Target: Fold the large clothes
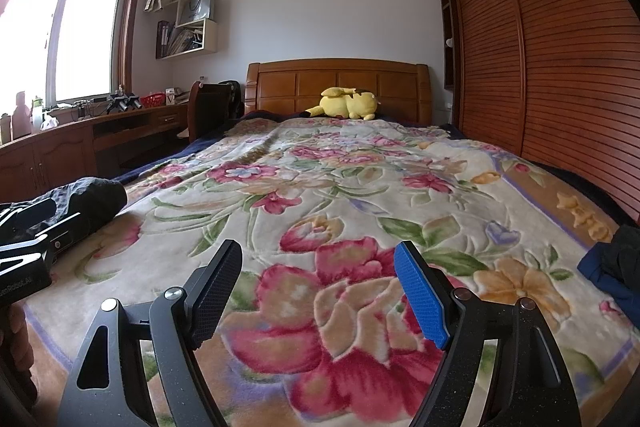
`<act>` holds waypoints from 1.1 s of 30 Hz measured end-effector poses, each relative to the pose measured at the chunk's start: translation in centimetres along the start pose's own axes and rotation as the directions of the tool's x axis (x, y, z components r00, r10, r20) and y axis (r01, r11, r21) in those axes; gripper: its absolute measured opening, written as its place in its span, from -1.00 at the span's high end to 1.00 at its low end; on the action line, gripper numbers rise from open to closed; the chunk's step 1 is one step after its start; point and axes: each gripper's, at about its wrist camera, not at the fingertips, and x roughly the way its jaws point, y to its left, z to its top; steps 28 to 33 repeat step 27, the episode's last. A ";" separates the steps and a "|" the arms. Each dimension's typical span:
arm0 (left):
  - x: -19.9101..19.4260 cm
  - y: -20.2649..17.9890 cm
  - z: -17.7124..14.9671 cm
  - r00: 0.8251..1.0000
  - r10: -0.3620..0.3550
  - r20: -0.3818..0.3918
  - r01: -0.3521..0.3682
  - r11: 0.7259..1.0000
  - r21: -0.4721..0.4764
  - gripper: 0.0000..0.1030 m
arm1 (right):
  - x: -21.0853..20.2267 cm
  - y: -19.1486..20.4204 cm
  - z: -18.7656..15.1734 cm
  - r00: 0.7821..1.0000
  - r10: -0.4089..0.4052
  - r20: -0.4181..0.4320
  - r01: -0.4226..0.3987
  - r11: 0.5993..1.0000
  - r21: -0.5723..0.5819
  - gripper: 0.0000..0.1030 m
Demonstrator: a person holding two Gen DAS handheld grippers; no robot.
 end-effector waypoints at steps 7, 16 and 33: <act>0.0 0.0 0.0 1.000 0.000 0.001 0.000 1.000 0.000 -0.62 | 0.0 0.0 0.0 1.000 0.001 0.000 -0.001 1.000 -0.001 -0.56; -0.1 -0.1 0.0 1.000 0.001 0.001 -0.001 1.000 0.002 -0.62 | 0.1 0.0 0.0 1.000 0.000 0.001 0.000 1.000 -0.002 -0.56; -0.1 0.0 -0.1 1.000 0.000 0.002 0.000 1.000 0.001 -0.62 | 0.1 -0.2 0.0 1.000 0.004 -0.001 -0.004 1.000 -0.002 -0.56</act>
